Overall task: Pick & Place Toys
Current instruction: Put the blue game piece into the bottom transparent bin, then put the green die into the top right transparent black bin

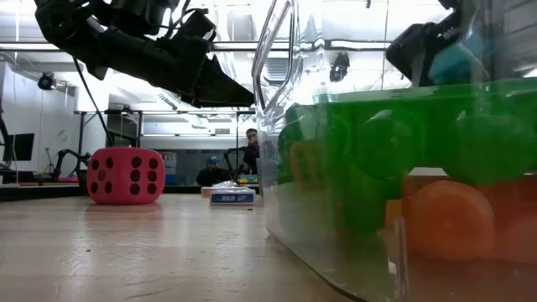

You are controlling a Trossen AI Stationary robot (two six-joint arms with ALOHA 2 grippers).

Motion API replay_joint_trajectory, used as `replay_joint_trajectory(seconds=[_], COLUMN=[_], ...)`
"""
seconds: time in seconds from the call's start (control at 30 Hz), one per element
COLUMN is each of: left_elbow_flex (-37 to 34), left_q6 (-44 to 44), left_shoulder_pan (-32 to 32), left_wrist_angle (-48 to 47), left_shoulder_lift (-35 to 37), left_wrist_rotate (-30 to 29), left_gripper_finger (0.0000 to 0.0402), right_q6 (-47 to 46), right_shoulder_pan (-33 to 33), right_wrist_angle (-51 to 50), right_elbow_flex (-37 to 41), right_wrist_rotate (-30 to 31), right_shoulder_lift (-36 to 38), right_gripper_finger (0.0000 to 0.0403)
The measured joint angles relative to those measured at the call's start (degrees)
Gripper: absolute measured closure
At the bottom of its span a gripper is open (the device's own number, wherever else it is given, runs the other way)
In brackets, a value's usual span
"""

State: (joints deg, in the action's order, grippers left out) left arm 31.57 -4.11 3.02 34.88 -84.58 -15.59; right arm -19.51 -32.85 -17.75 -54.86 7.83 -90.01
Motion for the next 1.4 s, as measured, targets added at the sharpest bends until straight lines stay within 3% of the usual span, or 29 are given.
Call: replay_joint_trajectory(seconds=[0.47, 1.03, 1.2, 1.4], left_elbow_flex=[0.0, 0.0, 0.0, 0.0], left_q6=[-0.1, 0.0, 0.0, 0.0], left_shoulder_pan=[0.0, 0.0, 0.0, 0.0], left_wrist_angle=[0.0, 0.0, 0.0, 0.7], left_shoulder_lift=[0.0, 0.0, 0.0, 0.0], left_wrist_rotate=[0.0, 0.2, 0.2, 0.3], left_gripper_finger=[0.0193, 0.0193, 0.0193, 0.0193], right_q6=[-0.9, 0.7, 5.1, 16.2], right_shoulder_pan=[-1.5, -1.7, -2.9, -2.9], right_wrist_angle=[-18.4, -35.2, -22.0, 15.0], right_elbow_flex=[-10.7, -22.2, -18.9, -4.4], right_wrist_rotate=[1.6, 2.0, 8.2, 8.2], right_shoulder_lift=[-0.7, -12.7, -7.8, 0.0], right_gripper_finger=[0.0102, 0.0101, 0.0101, 0.0102])
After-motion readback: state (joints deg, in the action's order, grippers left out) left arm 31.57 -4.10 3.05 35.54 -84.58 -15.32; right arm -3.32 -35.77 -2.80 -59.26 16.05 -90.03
